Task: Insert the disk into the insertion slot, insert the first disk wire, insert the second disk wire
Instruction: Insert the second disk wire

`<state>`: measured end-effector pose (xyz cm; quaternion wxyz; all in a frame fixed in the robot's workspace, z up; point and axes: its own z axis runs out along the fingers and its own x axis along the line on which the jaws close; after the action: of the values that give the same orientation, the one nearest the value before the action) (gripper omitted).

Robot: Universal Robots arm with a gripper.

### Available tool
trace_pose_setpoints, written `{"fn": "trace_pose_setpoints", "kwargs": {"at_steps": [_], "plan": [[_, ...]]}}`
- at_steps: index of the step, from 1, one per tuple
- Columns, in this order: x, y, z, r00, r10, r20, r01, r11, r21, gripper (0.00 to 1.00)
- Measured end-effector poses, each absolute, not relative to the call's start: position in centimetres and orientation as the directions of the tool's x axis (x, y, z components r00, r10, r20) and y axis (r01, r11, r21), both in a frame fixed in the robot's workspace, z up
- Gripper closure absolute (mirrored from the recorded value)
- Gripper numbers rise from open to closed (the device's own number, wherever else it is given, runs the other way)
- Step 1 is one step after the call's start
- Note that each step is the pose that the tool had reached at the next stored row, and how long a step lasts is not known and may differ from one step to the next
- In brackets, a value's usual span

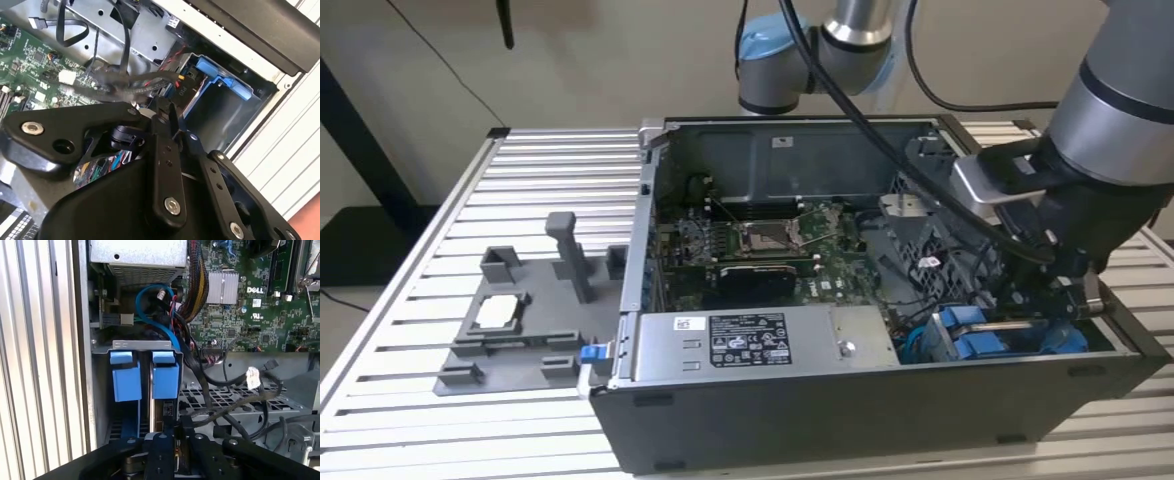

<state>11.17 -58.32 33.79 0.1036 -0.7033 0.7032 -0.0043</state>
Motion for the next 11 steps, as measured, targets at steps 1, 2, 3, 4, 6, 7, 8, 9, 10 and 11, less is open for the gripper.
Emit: {"fn": "trace_pose_setpoints", "kwargs": {"at_steps": [1,2,3,4,6,7,8,9,10,11], "plan": [[11.17,-58.32,33.89,0.010,-0.990,-0.142,-0.988,0.011,-0.151,0.84],[11.17,-58.32,33.89,0.010,-0.990,-0.143,-0.989,0.012,-0.151,0.84],[11.17,-58.32,33.90,0.010,-0.990,-0.144,-0.989,0.012,-0.150,0.84],[11.17,-58.33,33.95,0.009,-0.989,-0.146,-0.989,0.013,-0.150,0.84],[11.17,-58.35,34.25,0.008,-0.988,-0.152,-0.989,0.014,-0.147,0.84],[11.17,-58.38,34.25,0.008,-0.988,-0.154,-0.989,0.015,-0.147,0.84],[11.17,-58.45,34.25,0.008,-0.988,-0.156,-0.989,0.016,-0.147,0.84],[11.19,-58.57,34.23,0.007,-0.988,-0.157,-0.989,0.016,-0.146,0.84],[11.20,-58.71,34.21,0.007,-0.987,-0.158,-0.989,0.017,-0.146,0.84],[11.21,-58.85,34.21,0.006,-0.987,-0.158,-0.989,0.017,-0.146,0.84]]}}
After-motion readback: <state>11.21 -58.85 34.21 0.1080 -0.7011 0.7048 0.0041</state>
